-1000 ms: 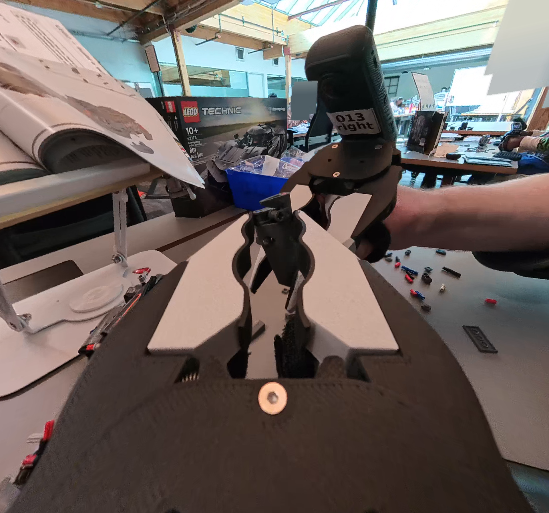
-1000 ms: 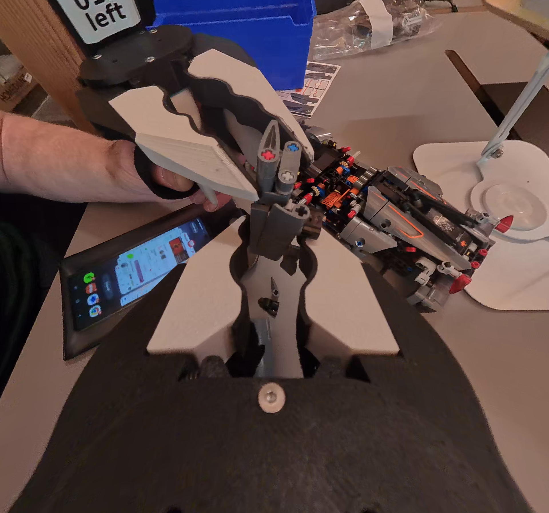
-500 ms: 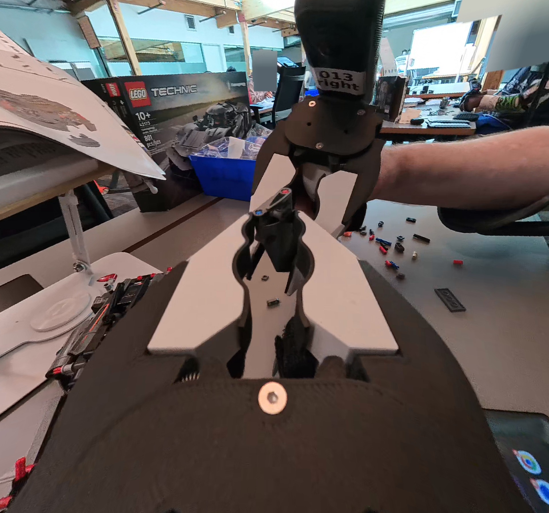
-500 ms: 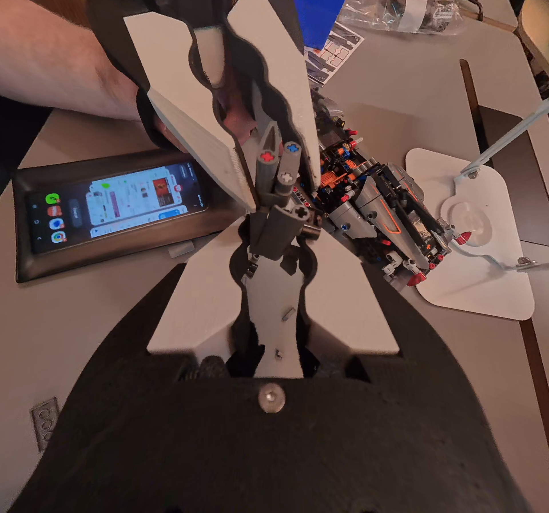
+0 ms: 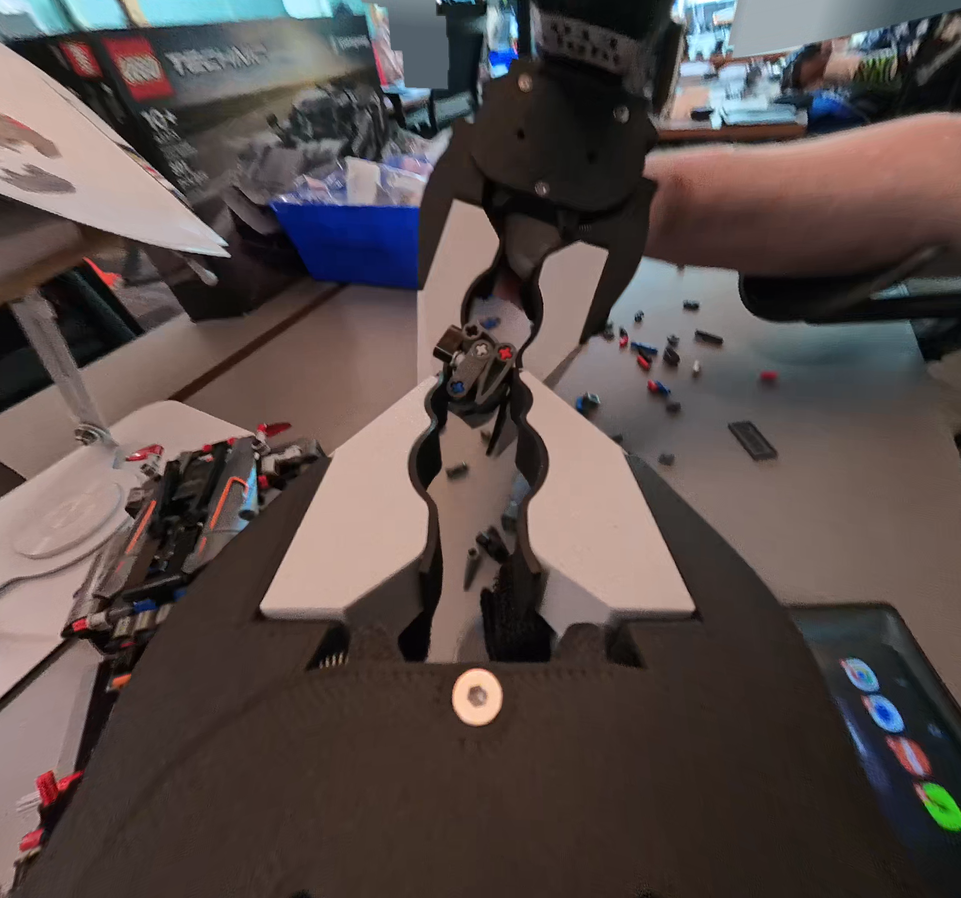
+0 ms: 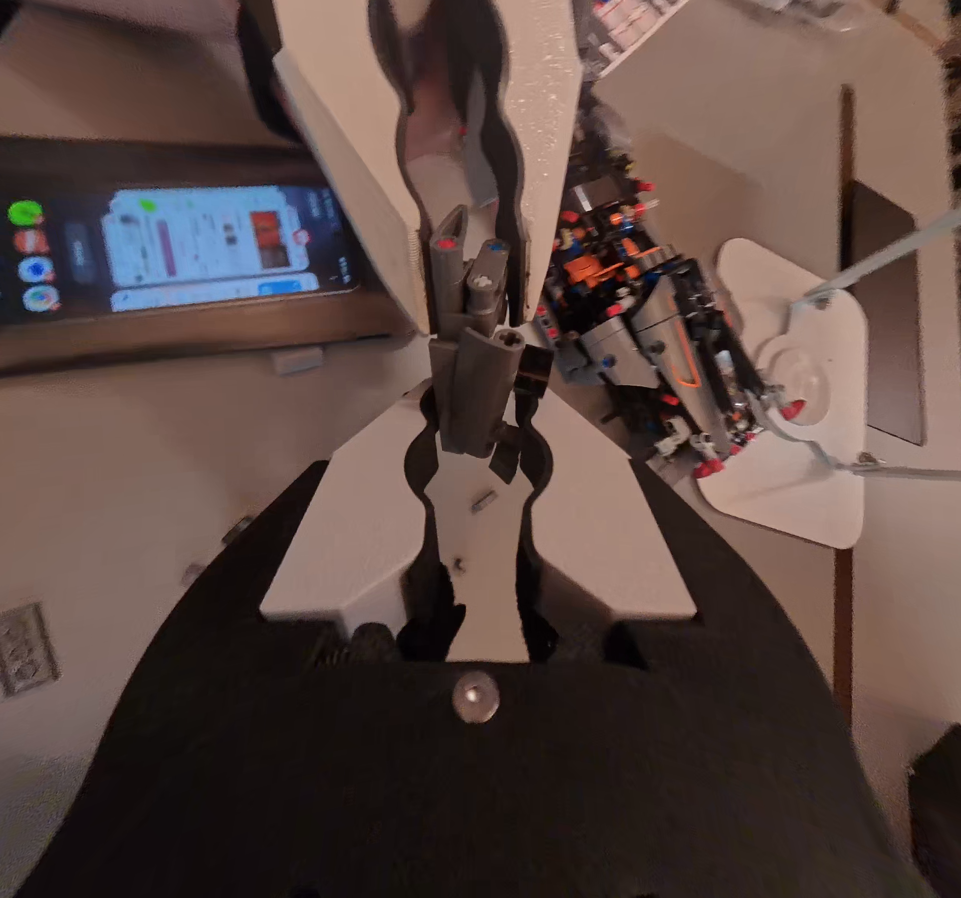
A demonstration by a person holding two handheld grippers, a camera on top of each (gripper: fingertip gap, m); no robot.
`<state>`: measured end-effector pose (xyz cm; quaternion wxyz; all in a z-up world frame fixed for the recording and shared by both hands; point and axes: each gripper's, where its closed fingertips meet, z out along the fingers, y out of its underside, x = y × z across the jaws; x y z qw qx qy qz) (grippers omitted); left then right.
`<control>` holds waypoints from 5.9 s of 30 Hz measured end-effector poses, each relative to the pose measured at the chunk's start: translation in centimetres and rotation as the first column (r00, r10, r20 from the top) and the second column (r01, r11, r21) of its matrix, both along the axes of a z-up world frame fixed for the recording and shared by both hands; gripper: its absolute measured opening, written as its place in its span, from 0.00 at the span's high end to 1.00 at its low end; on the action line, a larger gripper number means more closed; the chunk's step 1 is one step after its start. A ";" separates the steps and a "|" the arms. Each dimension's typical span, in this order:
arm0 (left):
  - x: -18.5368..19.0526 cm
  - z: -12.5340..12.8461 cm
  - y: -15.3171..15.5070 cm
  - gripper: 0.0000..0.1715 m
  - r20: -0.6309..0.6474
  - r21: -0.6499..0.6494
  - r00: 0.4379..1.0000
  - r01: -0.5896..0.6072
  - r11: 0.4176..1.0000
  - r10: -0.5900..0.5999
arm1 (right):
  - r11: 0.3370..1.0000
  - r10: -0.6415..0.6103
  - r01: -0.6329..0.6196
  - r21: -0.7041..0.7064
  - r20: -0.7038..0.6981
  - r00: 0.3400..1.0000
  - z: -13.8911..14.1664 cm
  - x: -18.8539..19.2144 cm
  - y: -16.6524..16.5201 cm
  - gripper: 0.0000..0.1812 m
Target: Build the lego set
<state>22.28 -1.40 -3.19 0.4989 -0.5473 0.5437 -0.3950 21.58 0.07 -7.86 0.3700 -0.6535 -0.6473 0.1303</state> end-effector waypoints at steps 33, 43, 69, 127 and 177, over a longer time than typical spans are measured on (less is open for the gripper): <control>-5.0 -1.6 1.5 0.80 -0.190 0.349 0.920 -0.264 0.899 0.344 | 0.816 -0.036 -0.064 0.574 0.162 0.986 2.2 -2.3 1.3 0.87; -5.1 -1.5 1.9 0.91 -0.175 0.521 0.894 -0.271 0.810 0.412 | 0.830 0.006 -0.092 0.551 0.156 0.988 1.9 -2.9 0.7 0.87; -4.9 -2.5 1.9 0.96 -0.220 0.446 0.864 -0.323 0.835 0.452 | 0.849 -0.081 -0.011 0.529 0.151 0.985 2.3 -2.2 1.7 0.72; -5.8 -4.2 -0.5 0.97 -0.283 0.640 0.744 -0.324 0.696 0.606 | 0.801 0.027 -0.175 0.573 0.257 0.966 1.4 -3.7 -0.6 0.87; -15.2 -6.9 10.1 0.27 -0.410 0.307 0.633 -0.582 0.753 0.657 | 0.878 -0.287 0.019 -0.478 -0.496 0.819 5.2 -2.1 1.3 0.88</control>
